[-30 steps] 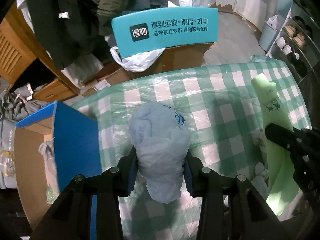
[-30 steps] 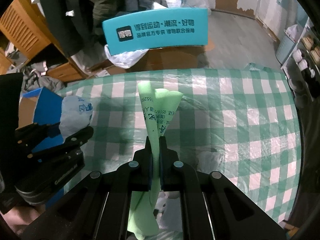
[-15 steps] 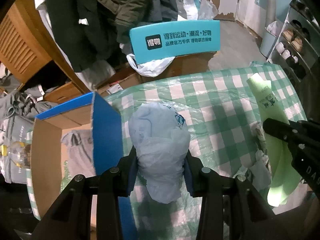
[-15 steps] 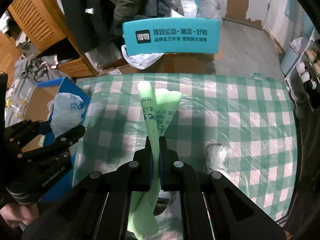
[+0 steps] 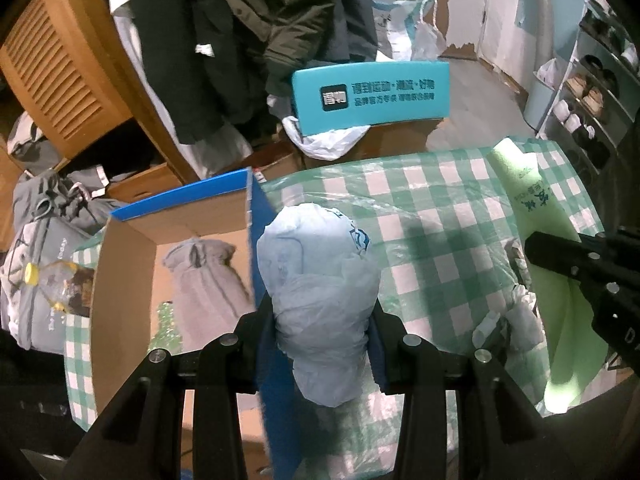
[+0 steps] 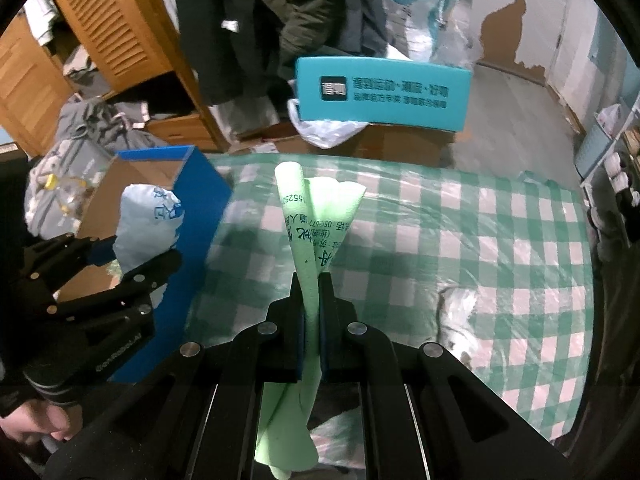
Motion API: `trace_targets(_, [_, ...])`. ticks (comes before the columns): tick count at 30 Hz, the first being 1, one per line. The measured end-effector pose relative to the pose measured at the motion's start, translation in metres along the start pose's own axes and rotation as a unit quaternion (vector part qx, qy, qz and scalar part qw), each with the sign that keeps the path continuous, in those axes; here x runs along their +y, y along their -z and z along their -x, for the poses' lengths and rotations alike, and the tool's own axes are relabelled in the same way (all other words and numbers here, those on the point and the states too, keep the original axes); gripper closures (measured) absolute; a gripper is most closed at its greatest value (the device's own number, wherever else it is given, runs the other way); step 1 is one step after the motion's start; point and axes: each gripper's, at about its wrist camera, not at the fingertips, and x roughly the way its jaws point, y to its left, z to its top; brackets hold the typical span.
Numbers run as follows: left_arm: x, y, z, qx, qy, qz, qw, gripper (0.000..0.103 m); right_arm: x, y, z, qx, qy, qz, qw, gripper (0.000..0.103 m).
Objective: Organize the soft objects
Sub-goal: 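Carry the white sock with the left tool while the right tool carries the packet to the box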
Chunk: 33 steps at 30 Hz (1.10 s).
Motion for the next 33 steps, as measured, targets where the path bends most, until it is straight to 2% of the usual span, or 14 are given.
trace_targets(17, [0.062,0.022,0.027,-0.019,-0.004,0.050,0.9986,0.063,0.063,-0.006,0.008,-0.006,-0.029,0.045,0.999,0.098])
trace_targets(33, [0.129,0.041,0.019,-0.009,-0.024,0.108,0.9939,0.062,0.137,-0.030,-0.009,0.005,-0.067,0.085,0.994,0.098])
